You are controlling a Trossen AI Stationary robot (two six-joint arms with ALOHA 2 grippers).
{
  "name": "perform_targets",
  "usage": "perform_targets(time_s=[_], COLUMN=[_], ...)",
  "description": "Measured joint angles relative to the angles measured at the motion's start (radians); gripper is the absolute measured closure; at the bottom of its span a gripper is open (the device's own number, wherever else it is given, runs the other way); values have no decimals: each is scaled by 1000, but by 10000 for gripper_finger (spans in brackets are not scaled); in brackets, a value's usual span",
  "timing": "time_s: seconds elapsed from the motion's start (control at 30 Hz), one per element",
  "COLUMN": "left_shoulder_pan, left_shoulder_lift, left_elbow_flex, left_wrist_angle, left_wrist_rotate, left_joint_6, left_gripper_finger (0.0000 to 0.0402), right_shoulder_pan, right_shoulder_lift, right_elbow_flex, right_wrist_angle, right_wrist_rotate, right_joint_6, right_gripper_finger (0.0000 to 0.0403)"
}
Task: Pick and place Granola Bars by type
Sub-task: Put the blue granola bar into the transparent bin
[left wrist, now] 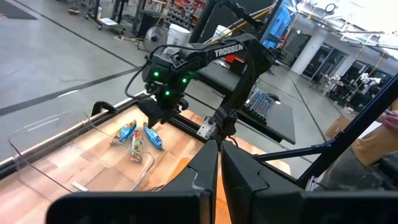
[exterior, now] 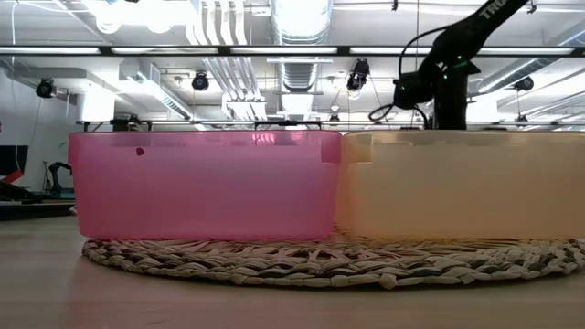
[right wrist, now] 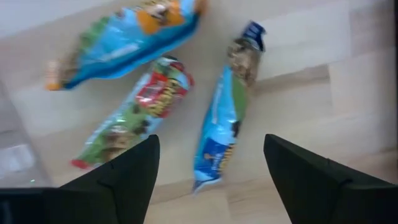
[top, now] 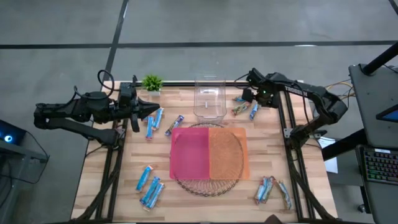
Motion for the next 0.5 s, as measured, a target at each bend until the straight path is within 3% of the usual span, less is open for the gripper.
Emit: perform_targets(time_s=[0.5], left_shoulder_pan=[0], left_shoulder_lift=[4], left_elbow_flex=[0], left_wrist_angle=[0], left_wrist_rotate=[0], left_joint_6=[-27], left_gripper_finger=[397], right_shoulder_pan=[-5], right_shoulder_lift=[0], right_elbow_flex=[-155], right_wrist_angle=[179], right_wrist_rotate=[0], right_joint_6=[104], right_gripper_finger=[138])
